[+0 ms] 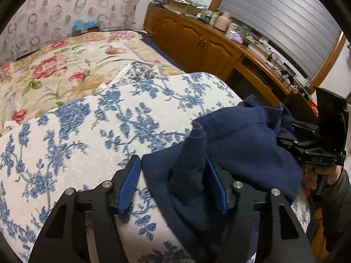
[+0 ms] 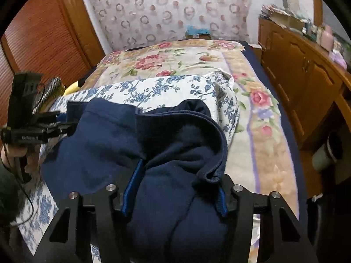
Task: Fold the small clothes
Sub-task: 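Grasp the folded shirt with the right gripper while the left gripper grasps it too, then carry the shirt with both grippers onto the clothes stack by the yellow plush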
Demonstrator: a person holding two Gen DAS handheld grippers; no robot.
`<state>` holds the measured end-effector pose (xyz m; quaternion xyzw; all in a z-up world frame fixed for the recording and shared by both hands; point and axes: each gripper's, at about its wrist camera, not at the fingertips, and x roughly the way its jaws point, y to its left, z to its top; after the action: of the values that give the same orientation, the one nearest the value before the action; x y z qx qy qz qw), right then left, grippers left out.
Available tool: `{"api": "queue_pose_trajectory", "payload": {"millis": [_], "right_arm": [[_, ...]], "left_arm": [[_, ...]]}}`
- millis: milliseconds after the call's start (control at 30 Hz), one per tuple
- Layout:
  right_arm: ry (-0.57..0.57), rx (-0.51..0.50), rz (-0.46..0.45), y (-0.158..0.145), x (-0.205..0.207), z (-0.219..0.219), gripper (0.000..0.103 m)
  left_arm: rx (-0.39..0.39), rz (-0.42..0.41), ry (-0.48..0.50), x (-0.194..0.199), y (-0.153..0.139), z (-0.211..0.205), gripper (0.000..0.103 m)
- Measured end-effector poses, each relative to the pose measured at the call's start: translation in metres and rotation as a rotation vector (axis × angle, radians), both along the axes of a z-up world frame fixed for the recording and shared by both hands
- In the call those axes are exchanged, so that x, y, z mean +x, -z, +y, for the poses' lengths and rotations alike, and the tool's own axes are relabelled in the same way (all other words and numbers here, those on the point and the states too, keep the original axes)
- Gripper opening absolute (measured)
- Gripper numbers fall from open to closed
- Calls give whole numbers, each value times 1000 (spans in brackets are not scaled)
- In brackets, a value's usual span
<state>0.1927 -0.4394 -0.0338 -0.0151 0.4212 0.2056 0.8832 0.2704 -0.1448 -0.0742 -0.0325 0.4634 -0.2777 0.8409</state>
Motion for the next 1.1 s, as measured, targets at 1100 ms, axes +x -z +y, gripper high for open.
{"api": "queue_pose_trajectory", "payload": {"millis": [1100], "right_arm": [[-517,-83,-537,-149,-29,308,16]], "left_arm": [[-69,-458,-474,-173,-152,273,20]]}}
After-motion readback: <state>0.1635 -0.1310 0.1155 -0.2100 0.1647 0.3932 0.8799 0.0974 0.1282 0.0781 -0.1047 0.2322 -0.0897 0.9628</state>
